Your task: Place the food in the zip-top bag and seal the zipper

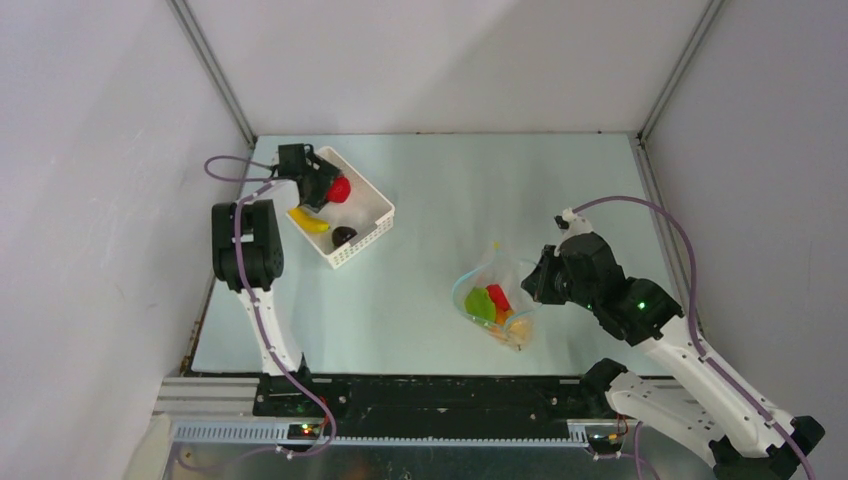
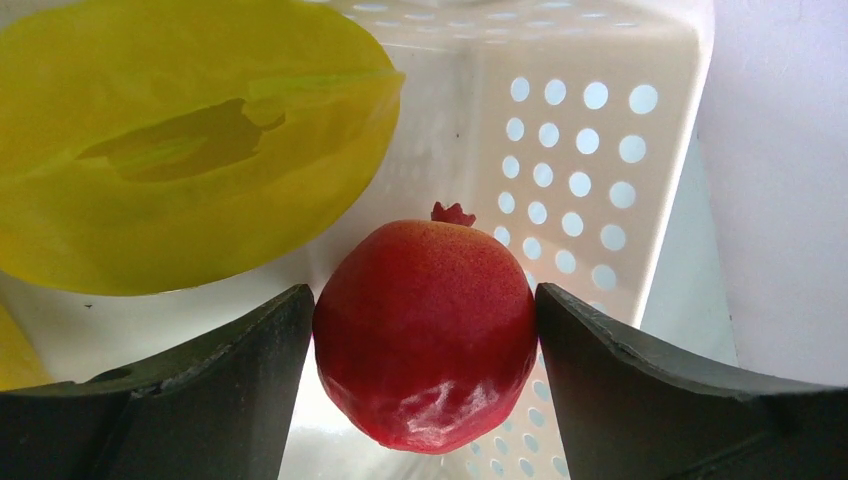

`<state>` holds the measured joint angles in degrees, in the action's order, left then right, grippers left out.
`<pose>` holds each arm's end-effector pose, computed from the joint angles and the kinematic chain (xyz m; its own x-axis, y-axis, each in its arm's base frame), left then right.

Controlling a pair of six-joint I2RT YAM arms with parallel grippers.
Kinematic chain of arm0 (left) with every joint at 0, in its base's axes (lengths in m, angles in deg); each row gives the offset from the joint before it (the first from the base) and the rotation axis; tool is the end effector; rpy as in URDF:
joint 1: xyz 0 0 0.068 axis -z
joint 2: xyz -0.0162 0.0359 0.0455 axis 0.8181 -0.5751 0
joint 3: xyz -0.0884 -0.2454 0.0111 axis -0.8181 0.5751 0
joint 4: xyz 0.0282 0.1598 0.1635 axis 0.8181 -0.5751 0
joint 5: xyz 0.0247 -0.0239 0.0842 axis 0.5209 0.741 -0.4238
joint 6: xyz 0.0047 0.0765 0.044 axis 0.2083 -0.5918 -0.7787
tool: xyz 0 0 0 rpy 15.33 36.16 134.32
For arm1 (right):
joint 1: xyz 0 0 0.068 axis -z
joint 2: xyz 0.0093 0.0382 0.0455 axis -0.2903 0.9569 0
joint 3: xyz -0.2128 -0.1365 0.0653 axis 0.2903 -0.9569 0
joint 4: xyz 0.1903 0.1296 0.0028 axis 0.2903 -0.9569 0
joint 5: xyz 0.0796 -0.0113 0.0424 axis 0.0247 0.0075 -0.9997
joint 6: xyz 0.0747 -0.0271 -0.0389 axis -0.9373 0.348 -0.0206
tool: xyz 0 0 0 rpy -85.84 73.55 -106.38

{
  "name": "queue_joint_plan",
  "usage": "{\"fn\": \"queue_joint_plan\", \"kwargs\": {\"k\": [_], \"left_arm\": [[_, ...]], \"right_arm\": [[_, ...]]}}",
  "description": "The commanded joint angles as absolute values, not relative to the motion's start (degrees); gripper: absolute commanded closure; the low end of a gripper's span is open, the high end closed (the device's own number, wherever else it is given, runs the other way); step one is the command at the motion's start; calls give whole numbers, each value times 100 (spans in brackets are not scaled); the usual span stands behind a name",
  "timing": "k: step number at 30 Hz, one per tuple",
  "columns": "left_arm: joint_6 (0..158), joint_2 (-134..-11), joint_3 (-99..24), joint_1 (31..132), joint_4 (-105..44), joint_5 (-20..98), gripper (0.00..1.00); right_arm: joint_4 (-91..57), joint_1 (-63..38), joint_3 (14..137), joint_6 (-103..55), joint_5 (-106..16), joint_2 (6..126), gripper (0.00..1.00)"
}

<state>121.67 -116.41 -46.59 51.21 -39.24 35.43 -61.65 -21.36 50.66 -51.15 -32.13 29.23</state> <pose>0.4549 0.0228 0.1464 -0.4017 -0.8365 -0.3726 -0.5671 0.5467 -0.6160 0.1316 0.0945 0.2768 -0.7212 0.1380 -0.6788 -0.1929 0.9012 0.3882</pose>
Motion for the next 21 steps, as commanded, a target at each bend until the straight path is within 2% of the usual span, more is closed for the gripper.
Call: {"fn": "queue_joint_plan", "kwargs": {"k": [1, 7, 21], "left_arm": [[12277, -11621, -4651, 5094, -3799, 3597, 13], [12294, -11709, -4684, 5094, -3820, 3618, 17], [12065, -11128, -4502, 5099, -3934, 3618, 45]], "right_arm": [[-5968, -2112, 5089, -5035, -3101, 2853, 100], [-5984, -2116, 5089, -5042, -3090, 2901, 100], [-5984, -2117, 5089, -5073, -3123, 2864, 100]]}}
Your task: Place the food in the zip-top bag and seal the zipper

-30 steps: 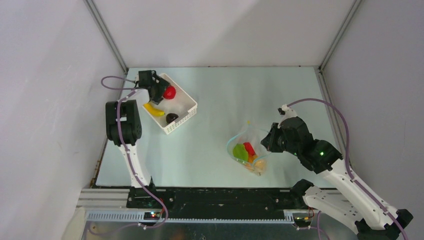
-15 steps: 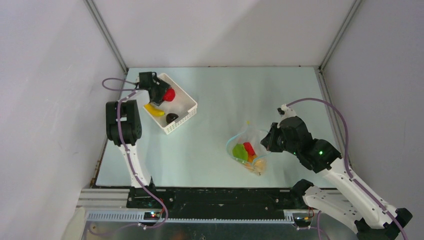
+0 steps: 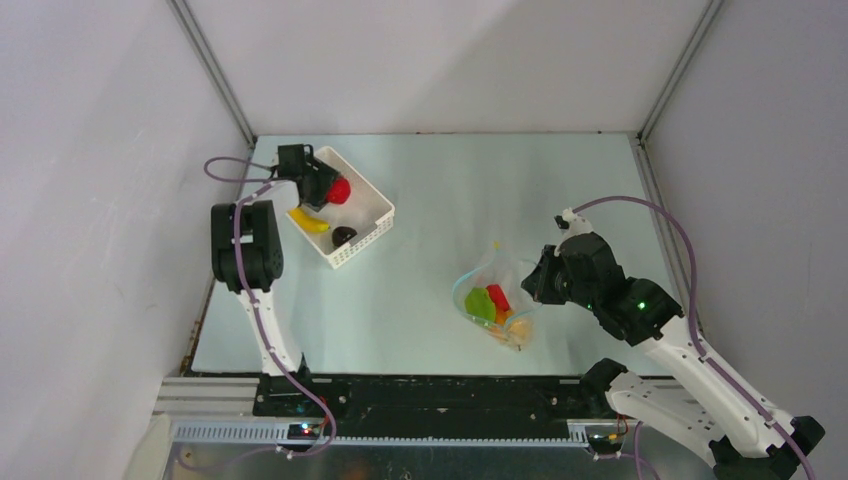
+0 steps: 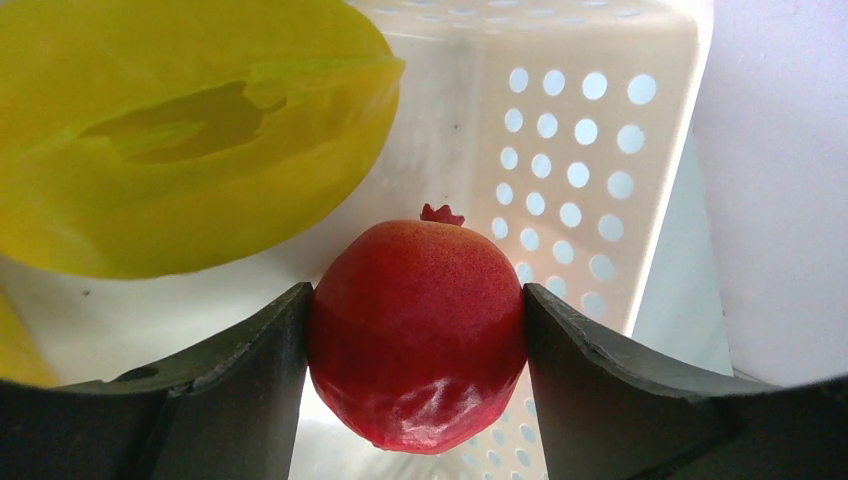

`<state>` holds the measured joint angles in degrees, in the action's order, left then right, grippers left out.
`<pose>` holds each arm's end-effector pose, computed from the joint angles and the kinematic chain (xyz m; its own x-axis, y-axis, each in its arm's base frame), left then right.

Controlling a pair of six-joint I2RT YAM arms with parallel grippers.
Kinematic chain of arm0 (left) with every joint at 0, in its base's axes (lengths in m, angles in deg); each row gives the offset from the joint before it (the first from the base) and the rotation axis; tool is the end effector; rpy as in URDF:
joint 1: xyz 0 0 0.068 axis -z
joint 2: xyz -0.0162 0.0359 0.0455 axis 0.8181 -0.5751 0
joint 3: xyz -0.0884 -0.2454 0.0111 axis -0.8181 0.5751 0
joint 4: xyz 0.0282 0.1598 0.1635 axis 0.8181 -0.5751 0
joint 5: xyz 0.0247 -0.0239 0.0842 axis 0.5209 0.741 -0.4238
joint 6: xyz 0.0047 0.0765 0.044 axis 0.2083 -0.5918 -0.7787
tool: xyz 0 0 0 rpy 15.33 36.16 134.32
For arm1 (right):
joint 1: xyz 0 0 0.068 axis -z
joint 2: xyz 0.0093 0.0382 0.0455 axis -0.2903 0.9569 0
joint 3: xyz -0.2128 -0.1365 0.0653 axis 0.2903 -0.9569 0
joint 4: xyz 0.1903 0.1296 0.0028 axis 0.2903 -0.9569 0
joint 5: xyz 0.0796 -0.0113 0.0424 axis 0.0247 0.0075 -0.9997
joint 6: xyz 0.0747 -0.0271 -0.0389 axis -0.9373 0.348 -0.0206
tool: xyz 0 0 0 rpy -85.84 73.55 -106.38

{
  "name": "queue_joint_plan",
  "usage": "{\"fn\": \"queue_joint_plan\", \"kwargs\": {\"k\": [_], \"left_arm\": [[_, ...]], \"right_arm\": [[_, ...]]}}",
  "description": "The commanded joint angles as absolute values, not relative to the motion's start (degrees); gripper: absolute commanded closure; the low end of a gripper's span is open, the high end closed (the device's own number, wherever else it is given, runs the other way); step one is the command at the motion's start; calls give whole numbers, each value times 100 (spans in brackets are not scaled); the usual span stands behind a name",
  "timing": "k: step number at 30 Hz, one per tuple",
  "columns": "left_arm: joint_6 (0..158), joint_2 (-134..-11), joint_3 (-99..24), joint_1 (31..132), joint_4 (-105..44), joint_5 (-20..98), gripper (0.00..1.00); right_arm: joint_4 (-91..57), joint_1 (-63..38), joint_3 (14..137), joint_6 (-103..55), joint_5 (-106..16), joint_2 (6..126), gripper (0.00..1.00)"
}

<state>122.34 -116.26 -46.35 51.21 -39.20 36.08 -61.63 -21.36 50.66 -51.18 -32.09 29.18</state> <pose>0.4541 0.0219 0.1463 -0.4021 -0.8425 -0.3585 -0.5677 0.5366 -0.6244 0.1315 0.0944 0.2770 -0.7204 0.1391 -0.6794 -0.1926 0.9010 0.3887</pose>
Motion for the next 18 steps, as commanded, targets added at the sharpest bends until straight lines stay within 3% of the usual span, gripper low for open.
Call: {"fn": "queue_joint_plan", "kwargs": {"k": [1, 18], "left_arm": [[12035, -11072, -4460, 5101, -3956, 3606, 46], [11738, -8770, -3188, 5102, -3869, 3387, 47]], "right_arm": [[-5984, -2113, 5089, -5076, -3125, 2856, 100], [-5998, -2117, 5089, -5003, -3148, 2847, 100]]}}
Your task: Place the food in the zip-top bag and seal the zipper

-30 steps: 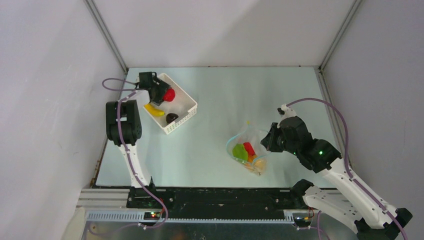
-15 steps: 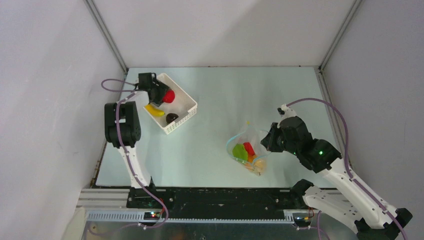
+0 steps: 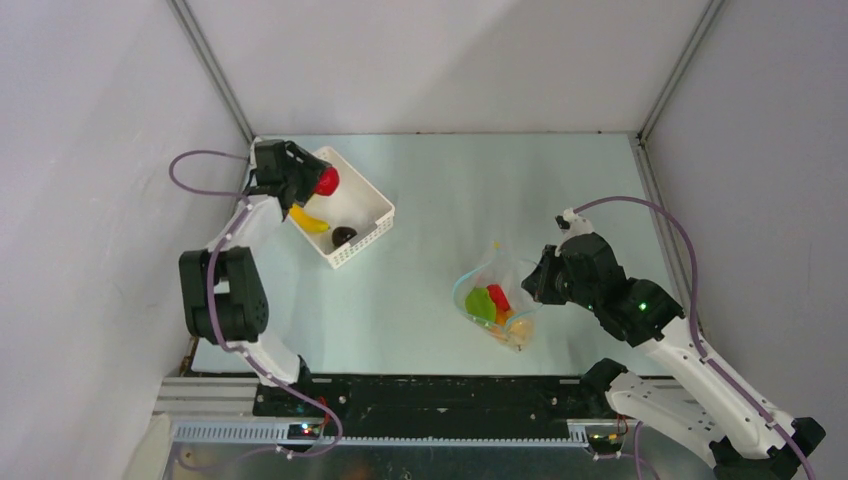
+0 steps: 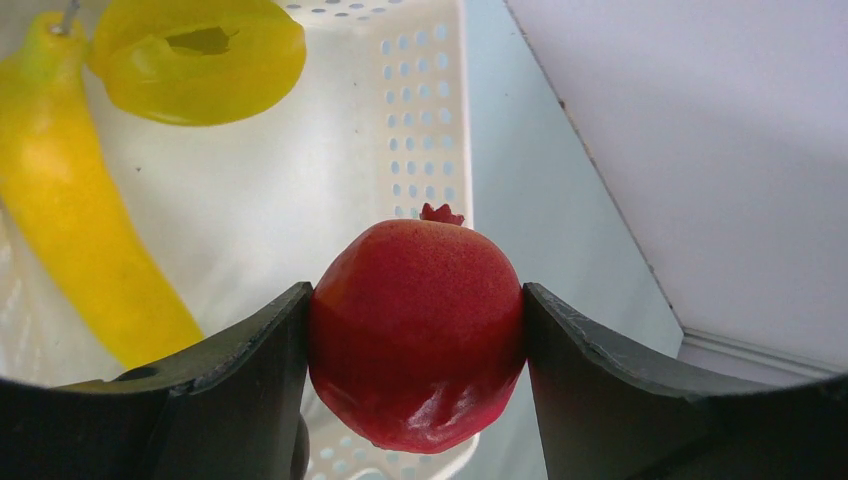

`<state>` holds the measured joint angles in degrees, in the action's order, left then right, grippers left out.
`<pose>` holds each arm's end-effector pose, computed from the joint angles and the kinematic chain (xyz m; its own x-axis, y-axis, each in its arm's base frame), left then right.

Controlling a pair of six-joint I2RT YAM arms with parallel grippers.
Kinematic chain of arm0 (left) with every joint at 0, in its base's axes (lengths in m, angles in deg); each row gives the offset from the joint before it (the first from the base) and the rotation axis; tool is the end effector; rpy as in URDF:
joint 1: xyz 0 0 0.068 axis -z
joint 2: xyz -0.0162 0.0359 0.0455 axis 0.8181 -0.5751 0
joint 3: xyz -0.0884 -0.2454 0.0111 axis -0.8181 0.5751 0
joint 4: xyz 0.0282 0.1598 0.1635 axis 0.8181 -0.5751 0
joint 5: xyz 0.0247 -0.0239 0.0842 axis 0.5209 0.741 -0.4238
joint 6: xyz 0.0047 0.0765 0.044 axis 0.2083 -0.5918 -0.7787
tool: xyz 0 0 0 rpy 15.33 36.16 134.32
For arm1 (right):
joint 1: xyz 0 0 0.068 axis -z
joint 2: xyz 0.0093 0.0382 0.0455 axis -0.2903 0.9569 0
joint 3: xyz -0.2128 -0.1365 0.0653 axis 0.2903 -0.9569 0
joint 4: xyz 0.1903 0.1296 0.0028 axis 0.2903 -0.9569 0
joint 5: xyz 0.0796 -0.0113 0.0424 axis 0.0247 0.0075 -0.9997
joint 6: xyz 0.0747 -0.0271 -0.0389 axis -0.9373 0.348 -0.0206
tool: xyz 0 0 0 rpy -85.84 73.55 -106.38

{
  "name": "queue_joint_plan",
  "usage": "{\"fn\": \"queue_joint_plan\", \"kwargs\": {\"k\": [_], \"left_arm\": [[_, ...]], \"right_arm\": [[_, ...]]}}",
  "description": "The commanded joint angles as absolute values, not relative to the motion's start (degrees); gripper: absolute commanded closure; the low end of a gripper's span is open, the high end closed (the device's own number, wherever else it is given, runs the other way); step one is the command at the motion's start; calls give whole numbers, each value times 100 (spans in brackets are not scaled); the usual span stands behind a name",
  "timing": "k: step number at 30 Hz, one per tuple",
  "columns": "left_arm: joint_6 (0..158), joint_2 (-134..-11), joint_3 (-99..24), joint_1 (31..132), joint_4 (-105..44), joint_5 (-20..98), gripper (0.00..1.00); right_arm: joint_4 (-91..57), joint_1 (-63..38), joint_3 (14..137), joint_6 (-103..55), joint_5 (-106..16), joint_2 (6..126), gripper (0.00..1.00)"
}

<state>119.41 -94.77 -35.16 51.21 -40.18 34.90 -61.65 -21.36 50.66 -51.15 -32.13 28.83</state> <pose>0.3920 0.0195 0.2322 -0.3479 -0.8100 -0.4721 -0.4523 0.5861 -0.6723 0.1307 0.0938 0.2778 -0.7175 0.1409 -0.6822 -0.1951 0.8995 0.3910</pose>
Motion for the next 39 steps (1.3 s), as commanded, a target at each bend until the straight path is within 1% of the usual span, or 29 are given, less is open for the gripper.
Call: {"fn": "queue_joint_plan", "kwargs": {"k": [1, 4, 8, 13, 17, 19, 22, 24, 27, 31, 36, 39], "left_arm": [[11726, -8529, -3127, 5102, -3891, 3396, 47], [11690, -7998, -2788, 5151, -3971, 3415, 47], [11646, -6882, -2454, 5394, -4207, 3340, 46], [11652, -5621, -1936, 6388, -4447, 2820, 46], [11781, -4708, -1666, 7315, -4428, 2898, 46], [11796, -4532, -1685, 7858, -4362, 2986, 46], [11748, -4484, -1773, 8876, -4185, 2987, 46], [11729, -4575, -1861, 9551, -3973, 2773, 46], [11524, -5116, -2199, 10368, -3907, 2729, 46], [11091, -5869, -2842, 11388, -4239, 2537, 45], [10747, -6308, -3296, 12003, -4574, 1896, 39], [10763, -6512, -3325, 12180, -4416, 1968, 36]], "right_arm": [[-6004, -2118, 5089, -5001, -3140, 2859, 100], [-5976, -2112, 5089, -4996, -3153, 2869, 100], [-5931, -2113, 5083, -4977, -3219, 2826, 100], [-5827, -2121, 5033, -4941, -3345, 2740, 100], [-5804, -2123, 4979, -4926, -3428, 2683, 100], [-5797, -2120, 4967, -4936, -3458, 2681, 100], [-5813, -2120, 4967, -4945, -3504, 2678, 100], [-5830, -2124, 4966, -4965, -3506, 2664, 100], [-5817, -2129, 4966, -4981, -3501, 2662, 100], [-5840, -2127, 4966, -4984, -3517, 2655, 100], [-5898, -2135, 4966, -4994, -3510, 2635, 100], [-5877, -2133, 4968, -4998, -3524, 2635, 100]]}}
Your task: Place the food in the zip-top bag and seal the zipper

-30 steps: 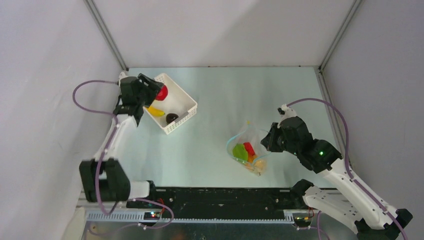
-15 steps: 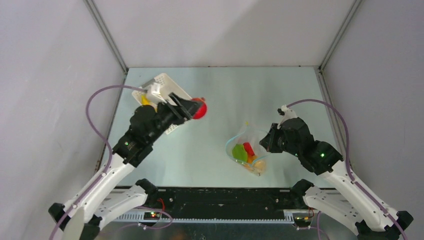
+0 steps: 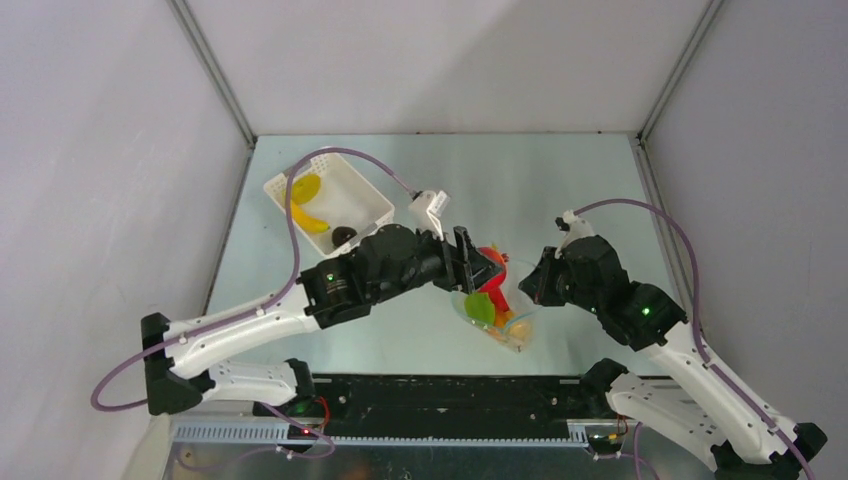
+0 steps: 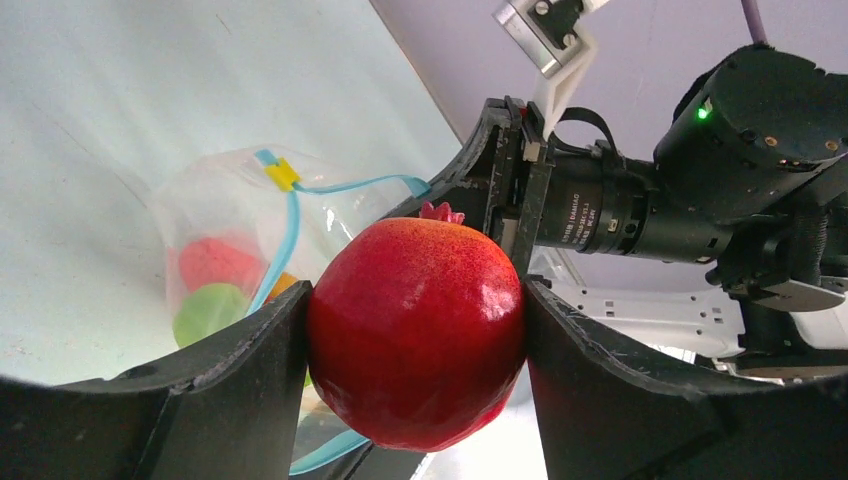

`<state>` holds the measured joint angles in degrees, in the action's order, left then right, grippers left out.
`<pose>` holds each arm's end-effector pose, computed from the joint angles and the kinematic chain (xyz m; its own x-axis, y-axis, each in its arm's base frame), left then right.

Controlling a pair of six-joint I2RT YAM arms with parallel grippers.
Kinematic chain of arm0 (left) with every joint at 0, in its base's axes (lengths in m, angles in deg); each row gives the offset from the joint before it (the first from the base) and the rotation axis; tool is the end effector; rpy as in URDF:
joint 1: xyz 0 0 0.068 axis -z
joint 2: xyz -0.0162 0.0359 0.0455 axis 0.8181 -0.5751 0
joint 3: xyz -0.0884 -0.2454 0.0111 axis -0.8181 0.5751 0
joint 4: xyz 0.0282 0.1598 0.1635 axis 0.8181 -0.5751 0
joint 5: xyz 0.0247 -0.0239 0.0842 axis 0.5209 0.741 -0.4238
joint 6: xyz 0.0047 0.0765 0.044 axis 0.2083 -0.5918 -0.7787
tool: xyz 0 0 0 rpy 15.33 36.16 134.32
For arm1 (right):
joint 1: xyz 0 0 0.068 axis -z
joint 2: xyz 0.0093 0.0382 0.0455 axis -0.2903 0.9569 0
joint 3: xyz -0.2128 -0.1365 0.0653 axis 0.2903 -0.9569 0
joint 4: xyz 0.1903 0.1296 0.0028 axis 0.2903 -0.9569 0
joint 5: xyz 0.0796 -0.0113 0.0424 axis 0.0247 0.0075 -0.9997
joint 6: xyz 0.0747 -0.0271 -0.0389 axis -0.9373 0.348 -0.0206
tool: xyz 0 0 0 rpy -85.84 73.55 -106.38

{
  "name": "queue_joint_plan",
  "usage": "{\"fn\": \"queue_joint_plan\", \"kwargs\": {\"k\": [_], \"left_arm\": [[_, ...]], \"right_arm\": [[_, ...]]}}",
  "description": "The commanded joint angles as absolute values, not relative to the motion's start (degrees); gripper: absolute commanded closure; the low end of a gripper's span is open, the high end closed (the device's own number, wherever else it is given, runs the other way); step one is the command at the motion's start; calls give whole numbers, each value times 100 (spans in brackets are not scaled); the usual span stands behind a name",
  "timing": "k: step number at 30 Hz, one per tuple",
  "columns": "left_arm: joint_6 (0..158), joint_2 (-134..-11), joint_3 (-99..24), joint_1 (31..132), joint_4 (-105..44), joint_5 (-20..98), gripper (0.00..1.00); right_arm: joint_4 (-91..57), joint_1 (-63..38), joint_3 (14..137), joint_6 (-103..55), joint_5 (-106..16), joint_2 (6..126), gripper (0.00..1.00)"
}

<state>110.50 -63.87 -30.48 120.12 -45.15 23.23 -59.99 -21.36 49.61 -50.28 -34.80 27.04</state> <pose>0.1264 -0.2495 0.3642 -0.6509 -0.2062 -0.7306 0.5512 0.5334 -0.6416 0.1265 0.0952 0.2796 -0.7086 0.1340 -0.6928 -0.2451 0.8739 0.4197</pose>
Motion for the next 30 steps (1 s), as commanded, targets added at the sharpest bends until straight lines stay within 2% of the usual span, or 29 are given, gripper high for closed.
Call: {"fn": "queue_joint_plan", "kwargs": {"k": [1, 4, 7, 12, 18, 24, 28, 30], "left_arm": [[10806, -6646, -3379, 12192, -4448, 1957, 36], [10853, -6874, -3542, 12212, -4765, 1814, 35], [10804, -6939, -3470, 12248, -4526, 2070, 19], [10687, -6977, -3460, 12270, -4482, 2170, 1], [10576, -6905, -3590, 12268, -4647, 2165, 0], [10576, -6449, -3666, 12023, -5231, 1154, 0], [10834, -6191, -3558, 11133, -5674, 1233, 0], [10836, -6164, -3570, 10325, -5928, 1232, 0]], "right_arm": [[-5869, -2130, 4971, -5002, -3523, 2630, 100], [-5858, -2132, 4967, -5011, -3549, 2622, 100], [-5890, -2134, 4971, -5012, -3515, 2611, 100], [-5866, -2132, 4969, -5022, -3517, 2587, 100], [-5892, -2129, 4968, -5030, -3514, 2586, 100], [-5903, -2133, 4966, -5035, -3528, 2550, 100], [-5913, -2131, 4972, -5029, -3555, 2522, 100], [-5940, -2131, 4967, -5026, -3565, 2492, 100]]}}
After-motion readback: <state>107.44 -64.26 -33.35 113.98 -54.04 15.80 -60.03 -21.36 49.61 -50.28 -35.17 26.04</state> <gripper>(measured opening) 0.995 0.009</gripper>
